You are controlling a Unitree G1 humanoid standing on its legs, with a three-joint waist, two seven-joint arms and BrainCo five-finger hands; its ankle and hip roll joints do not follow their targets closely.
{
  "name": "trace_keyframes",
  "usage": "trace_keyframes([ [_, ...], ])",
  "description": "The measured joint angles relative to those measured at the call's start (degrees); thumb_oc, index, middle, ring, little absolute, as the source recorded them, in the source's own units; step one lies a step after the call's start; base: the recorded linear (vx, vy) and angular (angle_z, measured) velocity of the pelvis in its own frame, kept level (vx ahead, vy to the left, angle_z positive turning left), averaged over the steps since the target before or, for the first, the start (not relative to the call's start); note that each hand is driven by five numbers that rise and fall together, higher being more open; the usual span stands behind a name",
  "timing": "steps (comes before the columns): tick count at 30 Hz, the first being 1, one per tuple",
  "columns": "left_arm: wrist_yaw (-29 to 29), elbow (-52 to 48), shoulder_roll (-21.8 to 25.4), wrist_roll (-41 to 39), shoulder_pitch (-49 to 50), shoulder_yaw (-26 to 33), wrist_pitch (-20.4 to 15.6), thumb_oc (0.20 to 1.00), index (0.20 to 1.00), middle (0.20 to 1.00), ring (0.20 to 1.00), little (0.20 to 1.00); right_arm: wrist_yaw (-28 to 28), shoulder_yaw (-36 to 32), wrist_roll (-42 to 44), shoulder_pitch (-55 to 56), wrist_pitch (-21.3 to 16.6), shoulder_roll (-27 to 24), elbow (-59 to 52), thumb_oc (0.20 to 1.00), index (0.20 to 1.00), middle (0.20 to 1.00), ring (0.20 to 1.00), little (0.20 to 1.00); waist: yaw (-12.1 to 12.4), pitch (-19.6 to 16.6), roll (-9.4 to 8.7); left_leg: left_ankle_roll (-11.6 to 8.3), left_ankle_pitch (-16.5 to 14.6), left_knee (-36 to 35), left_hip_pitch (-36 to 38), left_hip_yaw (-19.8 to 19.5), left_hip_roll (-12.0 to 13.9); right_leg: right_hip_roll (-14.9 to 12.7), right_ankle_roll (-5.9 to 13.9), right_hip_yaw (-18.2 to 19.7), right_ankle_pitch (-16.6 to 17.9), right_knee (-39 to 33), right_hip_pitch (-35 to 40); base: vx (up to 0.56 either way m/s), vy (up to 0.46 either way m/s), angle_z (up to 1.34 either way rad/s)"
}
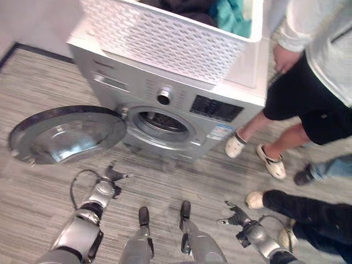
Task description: Grab the laundry basket,head to the washer,open it,put in the laundry and shut it.
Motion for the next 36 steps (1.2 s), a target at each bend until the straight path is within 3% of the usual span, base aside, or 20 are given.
trace_keyframes([
  [4,1.3,0.8,8.6,5.8,-4.0,-0.4,1.2,1.000,1.000,1.000,1.000,1.000,-1.2,-2.1,0.1,0.0,-0.4,-0.4,2.8,1.000,1.000,1.000,1.000,1.000,-1.8,1.6,-2.21,0.09,0.0,-0.9,-0.3,3.5,0.9,1.1,1.67,1.7,3.5,0.0,-2.6,-0.02,0.024,-0.44],
  [7,1.3,1.0,9.3,8.5,-6.2,-1.0,1.2,1.000,1.000,1.000,1.000,1.000,-1.6,-2.1,1.8,1.2,-1.1,-0.3,4.7,1.000,1.000,1.000,1.000,1.000,-2.3,2.9,-3.14,-0.02,-0.4,-0.8,-0.7,3.5,0.9,0.8,2.28,1.4,3.1,0.0,-2.9,-0.01,-0.005,-0.04],
  [9,1.3,2.1,9.6,10.7,-7.9,-3.3,1.2,1.000,1.000,1.000,1.000,1.000,-1.6,-2.0,1.8,1.4,-1.1,-0.3,5.2,1.000,1.000,1.000,1.000,1.000,-2.5,3.3,-4.21,0.03,-0.5,-0.5,-2.4,3.3,0.9,0.3,3.35,1.2,0.7,0.0,-4.1,-0.01,-0.022,0.12],
  [14,2.1,4.4,12.8,13.6,-10.2,-4.3,2.6,1.000,1.000,1.000,1.000,1.000,-1.6,-2.0,1.8,0.5,-1.4,0.5,4.9,1.000,1.000,1.000,1.000,1.000,-3.0,4.3,-6.58,-1.09,0.0,1.0,-5.6,1.3,2.3,2.0,1.77,-0.2,1.6,0.0,-5.9,0.01,-0.011,0.13],
  [22,1.9,3.9,16.0,14.8,-8.5,-2.4,2.9,1.000,1.000,1.000,1.000,1.000,-1.2,-1.8,2.0,-0.2,-1.3,0.5,1.6,1.000,1.000,1.000,1.000,1.000,-1.6,4.5,-6.37,-1.62,0.0,0.5,-3.1,0.2,4.0,3.1,1.28,-1.7,1.9,0.0,-3.3,0.01,-0.019,0.04],
  [23,2.9,-0.9,15.1,10.8,-5.0,3.8,2.3,1.000,1.000,1.000,1.000,1.000,-1.2,-1.7,2.4,0.4,-1.9,0.5,0.0,1.000,1.000,1.000,1.000,1.000,-0.7,5.0,-5.61,-1.63,0.0,0.0,-1.0,-0.2,3.8,3.0,0.53,-1.8,1.4,0.0,-1.1,0.07,-0.031,0.18],
  [27,4.9,-10.4,10.3,4.6,4.7,10.2,0.9,1.000,1.000,1.000,1.000,1.000,-1.1,-2.5,2.4,1.5,-2.5,1.4,-0.1,1.000,1.000,1.000,1.000,1.000,1.8,4.8,-2.99,-1.73,0.0,-1.3,2.9,-1.7,2.8,1.9,-1.57,-2.0,-1.2,0.0,2.9,0.11,-0.003,0.21],
  [30,5.0,-16.2,2.7,1.4,17.0,13.3,-0.3,1.000,1.000,1.000,1.000,1.000,-0.7,-6.2,2.7,4.4,-2.5,1.5,-3.2,1.000,1.000,1.000,1.000,1.000,2.5,2.5,1.65,-1.59,-0.5,-1.8,6.2,-2.7,2.4,1.7,-1.08,-3.1,-1.9,0.0,6.5,0.10,0.039,0.16],
  [33,3.4,-20.7,-2.5,-0.2,32.3,14.5,-1.3,1.000,1.000,1.000,1.000,1.000,1.2,-10.5,3.9,10.6,-2.3,-1.2,-14.8,1.000,1.000,1.000,1.000,1.000,3.0,-1.5,6.25,-1.38,-1.7,-1.9,9.9,-2.5,2.1,1.3,-0.75,-3.0,-3.4,-0.1,10.2,0.12,0.019,0.00],
  [35,1.0,-17.2,-7.4,-0.6,41.2,16.5,-1.9,1.000,1.000,1.000,1.000,1.000,3.0,-14.0,3.7,17.5,-1.8,-5.5,-27.1,1.000,1.000,1.000,1.000,1.000,3.5,-8.0,9.15,-1.50,-3.1,-1.9,13.3,-2.0,2.0,1.1,-0.16,-2.7,-5.2,-0.5,13.2,0.16,0.013,-0.09],
  [36,0.5,-16.7,-8.3,-0.5,43.5,16.6,-2.2,1.000,1.000,1.000,1.000,1.000,3.4,-15.0,3.4,18.9,-1.9,-6.7,-30.0,1.000,1.000,1.000,1.000,1.000,3.4,-9.9,9.53,-1.47,-3.5,-1.9,14.0,-1.7,2.0,1.2,-0.19,-2.5,-5.5,-0.5,13.7,0.11,0.006,-0.12],
])
